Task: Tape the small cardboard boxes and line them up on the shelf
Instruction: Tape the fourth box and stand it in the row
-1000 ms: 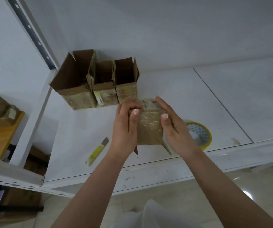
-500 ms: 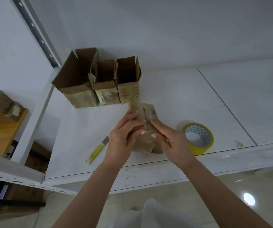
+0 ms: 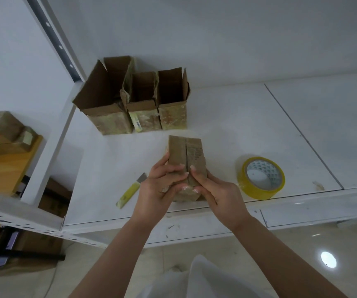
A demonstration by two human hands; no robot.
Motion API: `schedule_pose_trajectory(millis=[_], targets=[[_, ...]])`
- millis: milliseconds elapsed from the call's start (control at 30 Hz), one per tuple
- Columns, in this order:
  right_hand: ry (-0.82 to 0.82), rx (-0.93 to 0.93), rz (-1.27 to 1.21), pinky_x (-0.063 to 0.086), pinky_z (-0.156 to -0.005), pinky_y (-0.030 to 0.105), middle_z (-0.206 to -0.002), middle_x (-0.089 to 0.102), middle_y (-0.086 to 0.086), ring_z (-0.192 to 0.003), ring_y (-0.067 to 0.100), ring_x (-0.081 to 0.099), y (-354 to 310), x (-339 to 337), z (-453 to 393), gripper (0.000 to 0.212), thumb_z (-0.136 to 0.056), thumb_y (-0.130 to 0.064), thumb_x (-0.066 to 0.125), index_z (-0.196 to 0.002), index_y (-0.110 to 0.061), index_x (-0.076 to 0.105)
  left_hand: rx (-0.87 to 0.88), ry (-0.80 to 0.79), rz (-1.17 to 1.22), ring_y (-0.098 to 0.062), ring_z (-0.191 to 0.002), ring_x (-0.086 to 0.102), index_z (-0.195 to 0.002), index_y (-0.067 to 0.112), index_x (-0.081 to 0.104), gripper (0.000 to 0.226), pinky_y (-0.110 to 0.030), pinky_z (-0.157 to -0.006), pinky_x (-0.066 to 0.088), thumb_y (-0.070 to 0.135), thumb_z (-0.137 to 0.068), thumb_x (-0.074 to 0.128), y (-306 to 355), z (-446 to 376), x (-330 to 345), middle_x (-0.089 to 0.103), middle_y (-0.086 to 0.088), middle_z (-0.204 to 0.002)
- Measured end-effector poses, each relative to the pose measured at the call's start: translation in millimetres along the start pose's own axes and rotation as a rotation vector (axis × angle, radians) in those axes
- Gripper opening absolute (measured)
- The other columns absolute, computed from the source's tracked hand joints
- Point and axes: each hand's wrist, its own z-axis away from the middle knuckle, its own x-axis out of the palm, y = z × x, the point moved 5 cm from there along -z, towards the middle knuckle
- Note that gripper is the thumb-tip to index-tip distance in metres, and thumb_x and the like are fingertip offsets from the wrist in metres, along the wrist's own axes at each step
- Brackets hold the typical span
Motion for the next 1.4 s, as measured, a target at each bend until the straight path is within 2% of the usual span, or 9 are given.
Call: schedule_pose_trajectory(millis=[133, 233, 400, 700, 1000, 1100, 1167, 1233, 1400], targets=[[-0.093, 0.026, 0.006, 0.059, -0.069, 0.035, -0.128, 0.063, 0.018, -0.088, 0.025, 0.073, -5, 4, -6, 0.055, -0.094, -0.039, 0.057, -0.142, -0.016, 0.046, -0.044, -0.009, -0.079, -0.02, -0.135, 0.044, -0.1, 0.006, 0.074, 0.022, -0.052, -0.097, 0.05, 0.021, -0.085, 0.071, -5, 5, -16, 0.065, 0.004, -0.114], [-0.114, 0.15, -0.031, 0.047, -0.057, 0.025, -0.075, 0.064, -0.003, -0.058, 0.012, 0.057, -4, 4, -6, 0.063, -0.096, -0.049, 0.045, -0.151, -0.021, 0.029, -0.151, 0.038, -0.23, -0.016, -0.111, 0.056, -0.091, 0.012, 0.07, 0.024, -0.045, -0.084, 0.053, 0.035, -0.087, 0.067, 2, -5, -26, 0.062, 0.003, -0.106], [-0.13, 0.189, -0.105, 0.032, -0.053, 0.013, -0.062, 0.048, -0.016, -0.056, 0.003, 0.047, -4, 4, -3, 0.042, -0.101, -0.041, 0.031, -0.123, -0.02, 0.06, -0.339, -0.126, -0.573, -0.031, -0.14, 0.029, -0.14, 0.017, 0.041, 0.065, -0.046, -0.108, 0.037, 0.057, -0.09, 0.049, 21, -22, 5, 0.035, -0.01, -0.149], [-0.017, 0.415, -0.057, 0.054, -0.084, 0.043, -0.113, 0.072, 0.005, -0.102, 0.024, 0.068, 29, -15, 5, 0.027, -0.098, -0.016, 0.054, -0.122, -0.011, 0.066, -0.303, -0.212, -0.966, -0.034, -0.15, 0.008, -0.153, 0.017, 0.022, 0.068, -0.052, -0.106, 0.032, 0.053, -0.096, 0.03, 14, -18, 37, 0.016, -0.015, -0.162], [0.103, 0.584, -0.199, 0.049, -0.078, 0.023, -0.092, 0.072, -0.006, -0.087, 0.014, 0.069, 46, -33, -2, 0.021, -0.095, -0.007, 0.059, -0.111, -0.015, 0.07, -0.335, 0.179, 0.122, -0.006, -0.119, 0.057, -0.138, 0.037, 0.046, 0.047, -0.031, -0.096, 0.053, 0.036, -0.091, 0.05, 27, -28, -25, 0.06, 0.019, -0.126], [0.031, 0.615, -0.329, 0.047, -0.061, 0.011, -0.064, 0.066, -0.024, -0.065, -0.008, 0.06, 37, -29, -9, 0.027, -0.082, -0.013, 0.064, -0.076, -0.039, 0.066, -0.318, 0.178, 0.305, -0.003, -0.117, 0.058, -0.143, 0.025, 0.046, 0.049, -0.02, -0.09, 0.053, 0.031, -0.094, 0.051, 37, -29, -11, 0.062, 0.017, -0.125], [0.029, 0.714, -0.436, 0.058, -0.071, 0.036, -0.066, 0.07, -0.004, -0.069, 0.002, 0.06, 41, -27, -9, 0.008, -0.075, -0.019, 0.063, -0.069, -0.024, 0.066, -0.305, 0.174, 0.366, -0.006, -0.118, 0.058, -0.144, 0.02, 0.045, 0.05, -0.02, -0.089, 0.052, 0.026, -0.095, 0.051, 38, -27, -3, 0.062, 0.012, -0.128], [0.039, 0.753, -0.498, 0.057, -0.074, 0.053, -0.072, 0.071, 0.007, -0.077, 0.022, 0.068, 43, -29, -10, 0.009, -0.073, -0.023, 0.065, -0.075, -0.014, 0.066, -0.317, 0.183, 0.443, -0.006, -0.116, 0.06, -0.142, 0.019, 0.046, 0.049, -0.018, -0.086, 0.052, 0.024, -0.094, 0.052, 36, -25, 1, 0.062, 0.007, -0.129], [0.059, 0.823, -0.594, 0.058, -0.056, 0.03, -0.094, 0.073, 0.004, -0.078, 0.017, 0.073, 45, -29, -8, 0.038, -0.089, -0.013, 0.069, -0.125, -0.018, 0.058, -0.493, 0.289, 0.784, -0.015, -0.109, 0.064, -0.125, 0.027, 0.061, 0.036, -0.025, -0.081, 0.054, 0.024, -0.09, 0.055, 16, -24, 2, 0.068, 0.003, -0.119]])
